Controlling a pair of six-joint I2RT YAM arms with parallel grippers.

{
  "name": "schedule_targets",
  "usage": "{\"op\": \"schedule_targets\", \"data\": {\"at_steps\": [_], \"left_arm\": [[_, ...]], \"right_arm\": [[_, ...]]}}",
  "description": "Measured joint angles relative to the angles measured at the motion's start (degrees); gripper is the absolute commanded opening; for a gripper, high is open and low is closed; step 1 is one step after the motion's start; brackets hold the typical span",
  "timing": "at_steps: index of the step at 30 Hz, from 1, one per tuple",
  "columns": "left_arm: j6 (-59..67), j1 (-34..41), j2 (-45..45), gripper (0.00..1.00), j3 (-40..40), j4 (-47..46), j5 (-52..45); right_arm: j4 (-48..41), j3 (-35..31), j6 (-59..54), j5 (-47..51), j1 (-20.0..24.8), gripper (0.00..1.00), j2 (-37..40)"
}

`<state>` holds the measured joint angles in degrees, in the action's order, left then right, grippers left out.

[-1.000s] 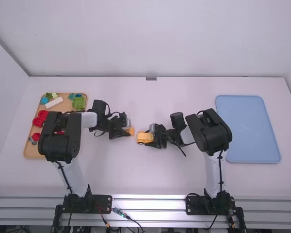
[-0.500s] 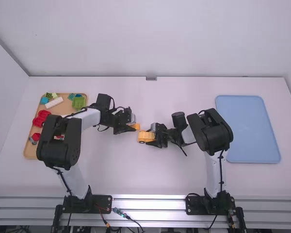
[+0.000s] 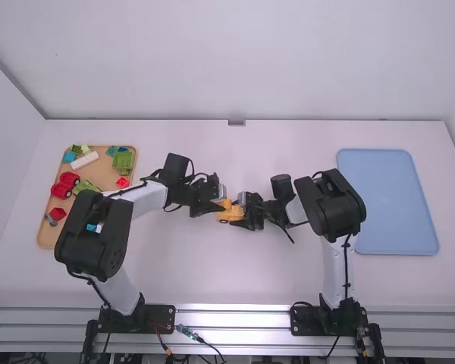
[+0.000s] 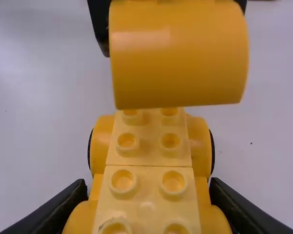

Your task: Assemble lego blocks to make yellow taxi

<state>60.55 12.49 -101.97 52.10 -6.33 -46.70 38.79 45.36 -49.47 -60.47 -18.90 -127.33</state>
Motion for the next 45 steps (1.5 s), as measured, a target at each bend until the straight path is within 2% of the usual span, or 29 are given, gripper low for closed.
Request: {"op": "schedule_targets", "data": {"at_steps": [5, 10, 19, 24, 35, 45], "left_arm": [[-0.5, 0.3, 0.0, 0.02, -0.2, 0.3, -0.7], [-0.6, 1.4, 0.0, 0.02, -2.1, 2.4, -0.7], [-3.8, 3.6, 0.0, 0.02, -6.4, 11.8, -0.1], [-5.3, 3.6, 0.0, 0.02, -7.3, 12.7, 0.9], [-5.7, 3.7, -1.7, 0.02, -7.0, 13.5, -0.3], [-5.7, 3.7, -3.7, 0.02, -6.0, 14.3, -2.8]], "right_arm": [[0.1, 0.0, -0.6, -0.2, -0.4, 0.59, 0.0], [0.0, 0.0, -0.9, -0.3, -0.8, 0.52, 0.0], [-6.2, 1.5, -2.8, -2.1, -0.8, 0.51, 0.0], [-10.4, 3.0, -5.2, -2.7, -0.8, 0.50, 0.0], [-5.9, 1.8, -6.4, -2.5, -0.8, 0.50, 0.0], [-8.1, 2.0, -6.4, -3.1, -0.8, 0.50, 0.0]]}}
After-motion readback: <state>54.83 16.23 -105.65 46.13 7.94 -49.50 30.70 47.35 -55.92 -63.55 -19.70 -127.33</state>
